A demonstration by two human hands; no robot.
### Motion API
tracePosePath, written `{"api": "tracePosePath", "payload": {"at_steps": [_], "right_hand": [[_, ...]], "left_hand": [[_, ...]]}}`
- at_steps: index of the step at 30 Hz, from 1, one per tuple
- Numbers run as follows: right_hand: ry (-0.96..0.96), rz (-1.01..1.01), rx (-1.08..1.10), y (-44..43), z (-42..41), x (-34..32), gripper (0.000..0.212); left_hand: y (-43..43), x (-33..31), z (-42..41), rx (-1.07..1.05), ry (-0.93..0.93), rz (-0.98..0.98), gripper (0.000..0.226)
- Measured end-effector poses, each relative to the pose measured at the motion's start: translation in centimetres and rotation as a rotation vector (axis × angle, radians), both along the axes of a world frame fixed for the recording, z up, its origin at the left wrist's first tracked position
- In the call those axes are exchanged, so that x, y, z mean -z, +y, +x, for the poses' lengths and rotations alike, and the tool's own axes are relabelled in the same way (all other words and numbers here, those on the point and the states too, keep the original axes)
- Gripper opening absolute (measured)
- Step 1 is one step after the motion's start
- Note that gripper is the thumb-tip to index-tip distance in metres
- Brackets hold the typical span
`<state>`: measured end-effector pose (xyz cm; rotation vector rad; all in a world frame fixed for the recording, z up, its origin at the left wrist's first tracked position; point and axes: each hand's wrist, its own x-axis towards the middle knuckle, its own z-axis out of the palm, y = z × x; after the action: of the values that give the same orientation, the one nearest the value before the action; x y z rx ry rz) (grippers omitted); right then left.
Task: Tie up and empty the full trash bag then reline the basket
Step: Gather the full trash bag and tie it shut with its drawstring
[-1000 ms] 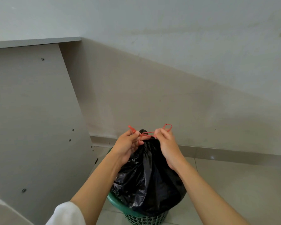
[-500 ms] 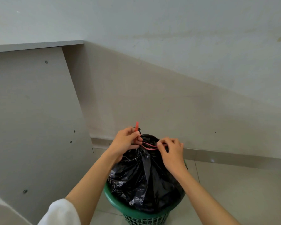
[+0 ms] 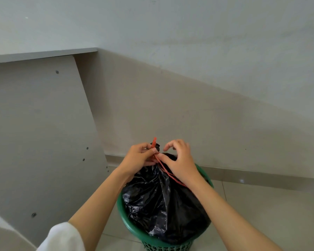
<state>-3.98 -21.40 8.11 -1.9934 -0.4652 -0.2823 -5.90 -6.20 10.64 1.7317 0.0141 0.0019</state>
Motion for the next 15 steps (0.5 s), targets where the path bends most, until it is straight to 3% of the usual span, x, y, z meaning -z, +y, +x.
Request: {"api": "tracePosePath", "payload": {"at_steps": [3,10,15], "right_hand": [[-0.130,-0.098,0.091,0.3,-1.0,1.1,0.025],[0.279,-0.200,0.052,0.4,-1.3,0.4,0.032],[0.623,0.045,-0.158,-1.1,-1.5,-1.1,0.029]], "left_hand": [[-0.2,0.2,0.1,-0.029,0.019,-0.071,0.013],[-0.8,-0.1,0.0,-0.049,0.037,-0.183,0.018],[-0.8,-0.1,0.1,-0.039,0.044,-0.179,0.014]]}}
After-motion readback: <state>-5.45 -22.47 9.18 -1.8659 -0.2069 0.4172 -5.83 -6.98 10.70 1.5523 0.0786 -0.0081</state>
